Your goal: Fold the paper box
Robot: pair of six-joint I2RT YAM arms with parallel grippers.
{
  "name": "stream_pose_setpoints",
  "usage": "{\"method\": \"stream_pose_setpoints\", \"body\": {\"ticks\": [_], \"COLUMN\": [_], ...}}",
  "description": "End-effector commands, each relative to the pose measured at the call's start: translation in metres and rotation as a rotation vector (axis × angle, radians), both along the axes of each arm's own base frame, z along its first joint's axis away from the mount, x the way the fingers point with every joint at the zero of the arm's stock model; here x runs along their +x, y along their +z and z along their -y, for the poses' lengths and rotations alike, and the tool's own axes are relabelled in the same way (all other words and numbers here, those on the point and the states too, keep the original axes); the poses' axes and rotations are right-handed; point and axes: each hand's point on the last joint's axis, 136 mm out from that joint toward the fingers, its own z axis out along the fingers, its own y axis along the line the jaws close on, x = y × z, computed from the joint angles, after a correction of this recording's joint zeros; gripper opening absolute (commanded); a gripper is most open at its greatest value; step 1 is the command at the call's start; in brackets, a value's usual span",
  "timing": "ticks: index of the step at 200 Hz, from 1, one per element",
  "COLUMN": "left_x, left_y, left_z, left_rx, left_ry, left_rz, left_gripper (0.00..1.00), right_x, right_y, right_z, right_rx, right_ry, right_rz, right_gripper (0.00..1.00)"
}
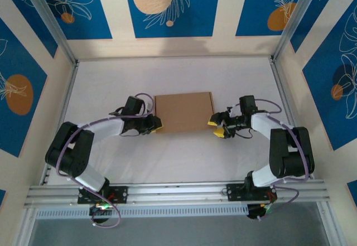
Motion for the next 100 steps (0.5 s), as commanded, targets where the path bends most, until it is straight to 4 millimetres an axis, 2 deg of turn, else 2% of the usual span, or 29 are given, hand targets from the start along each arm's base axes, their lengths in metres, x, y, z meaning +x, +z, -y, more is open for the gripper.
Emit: {"method": "stream_pose_setpoints", "body": {"ticks": [1,34,67,100], "left_x": [-0.013,-0.010,-0.005,-0.004], "left_y": [-0.024,-0.020,-0.016,-0.010], "left_z": [-0.016,-0.022,-0.027,-0.033], "left_rx": [0.074,0.130,0.178,0.230], "left_ry": [0.004,0.002,-0.009,-0.026], "left_rz": [-0.079,-0.061,-0.046,-0.021], "left_gripper": [0.12,0.20,0.21,0.26], "right_x": [-0.010,-0.015,-0.008,-0.004], "right_y": [0.001,0.004,0.002,0.000], "right_z": [0.014,0.024,0.026,0.034], "right_rx": [-0.126,-0.255,-0.302,-0.507], "right_ry": [0.006,0.033,0.043,0.106], "right_rz": [-0.001,0.021,0.022,0.056], "right_gripper": [0.67,0.70,0.62,0.62]}}
